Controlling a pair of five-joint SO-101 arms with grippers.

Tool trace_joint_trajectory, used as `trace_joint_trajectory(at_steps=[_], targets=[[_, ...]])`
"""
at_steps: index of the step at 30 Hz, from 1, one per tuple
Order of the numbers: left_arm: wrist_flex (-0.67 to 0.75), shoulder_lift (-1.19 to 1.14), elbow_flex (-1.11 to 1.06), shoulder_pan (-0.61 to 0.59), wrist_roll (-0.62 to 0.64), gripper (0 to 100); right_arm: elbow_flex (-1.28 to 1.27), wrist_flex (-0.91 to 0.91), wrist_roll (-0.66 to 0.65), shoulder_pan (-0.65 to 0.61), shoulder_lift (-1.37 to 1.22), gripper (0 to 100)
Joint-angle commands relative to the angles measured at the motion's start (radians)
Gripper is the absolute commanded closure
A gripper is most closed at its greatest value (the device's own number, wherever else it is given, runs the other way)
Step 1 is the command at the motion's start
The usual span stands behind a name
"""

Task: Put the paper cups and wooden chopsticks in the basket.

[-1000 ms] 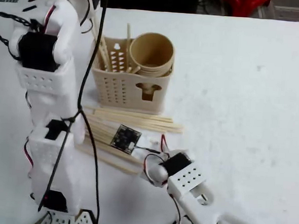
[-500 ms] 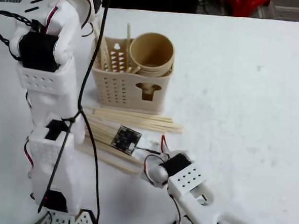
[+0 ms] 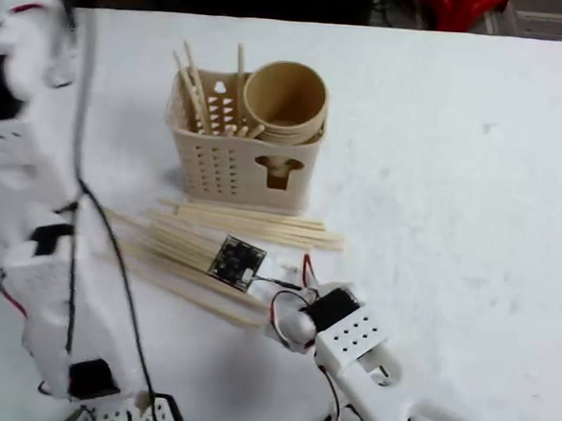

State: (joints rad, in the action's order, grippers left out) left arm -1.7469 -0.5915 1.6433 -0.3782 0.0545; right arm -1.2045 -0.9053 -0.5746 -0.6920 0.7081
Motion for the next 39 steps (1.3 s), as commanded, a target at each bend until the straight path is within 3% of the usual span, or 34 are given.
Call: trace_joint_trajectory(at_steps=[1,9,14,21,28,32,36,39], targets=[[-0.037,-0.125,0.006,-0.249,-0.095,92,0.028,0.016,0.009,-0.005,0.013,97.7],[-0.009,-0.524,0.015,-0.486,-0.278,92,0.270,-0.102,0.071,-0.018,0.004,97.3],[0.086,-0.722,0.017,-0.561,-0.279,92,0.454,-0.151,0.064,-0.094,-0.133,87.4],[0.095,-0.797,0.017,-0.541,-0.127,92,0.548,0.077,0.068,-0.199,-0.487,86.8],[0.097,-0.792,0.017,-0.483,-0.115,92,0.552,0.269,0.068,-0.196,-0.742,86.8],[0.097,-0.791,0.034,-0.456,-0.115,92,0.586,0.257,0.068,-0.166,-0.791,87.1],[0.094,-0.751,0.031,-0.453,-0.114,92,0.637,0.202,0.071,-0.137,-0.817,97.8],[0.072,-0.680,0.032,-0.453,-0.114,92,0.652,0.173,0.075,-0.125,-0.812,97.3]])
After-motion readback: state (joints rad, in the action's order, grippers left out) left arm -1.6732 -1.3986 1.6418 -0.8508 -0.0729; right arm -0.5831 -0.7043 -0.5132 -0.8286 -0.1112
